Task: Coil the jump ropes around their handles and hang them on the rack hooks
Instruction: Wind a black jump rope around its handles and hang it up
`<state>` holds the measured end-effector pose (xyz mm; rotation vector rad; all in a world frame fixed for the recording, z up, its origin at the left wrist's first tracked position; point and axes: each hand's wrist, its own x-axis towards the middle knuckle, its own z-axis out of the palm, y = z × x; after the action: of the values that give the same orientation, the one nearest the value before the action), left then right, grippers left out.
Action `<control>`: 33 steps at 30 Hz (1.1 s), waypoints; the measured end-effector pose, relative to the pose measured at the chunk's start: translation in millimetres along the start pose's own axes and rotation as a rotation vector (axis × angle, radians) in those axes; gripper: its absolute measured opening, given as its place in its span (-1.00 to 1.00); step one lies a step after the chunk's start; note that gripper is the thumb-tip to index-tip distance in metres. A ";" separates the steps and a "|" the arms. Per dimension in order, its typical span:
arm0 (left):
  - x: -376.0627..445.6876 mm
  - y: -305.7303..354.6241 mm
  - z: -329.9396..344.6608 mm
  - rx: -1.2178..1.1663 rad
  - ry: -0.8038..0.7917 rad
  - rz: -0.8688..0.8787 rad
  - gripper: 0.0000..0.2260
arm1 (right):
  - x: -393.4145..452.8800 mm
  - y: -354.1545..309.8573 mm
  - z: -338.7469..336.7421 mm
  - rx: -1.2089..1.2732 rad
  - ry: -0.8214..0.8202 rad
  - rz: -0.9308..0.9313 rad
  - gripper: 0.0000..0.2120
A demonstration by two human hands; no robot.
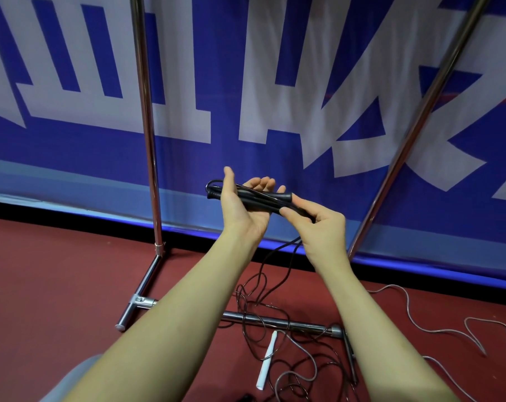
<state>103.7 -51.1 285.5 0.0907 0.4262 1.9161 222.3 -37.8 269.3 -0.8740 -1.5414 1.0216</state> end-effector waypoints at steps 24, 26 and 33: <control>2.6 4.9 0.9 0.222 -0.093 0.115 -0.51 | 5.5 4.9 -7.6 0.045 -0.413 0.183 -0.82; 2.0 3.5 1.3 0.239 -0.113 0.121 -0.52 | 4.7 2.5 -7.7 0.021 -0.409 0.188 -0.79; -0.5 5.0 2.6 0.180 -0.155 0.085 -0.52 | 3.4 -0.2 -4.3 0.046 -0.375 0.151 -0.97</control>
<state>100.2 -52.5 289.7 0.3778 0.4957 1.9349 225.9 -34.1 271.1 -0.8072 -1.7722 1.3852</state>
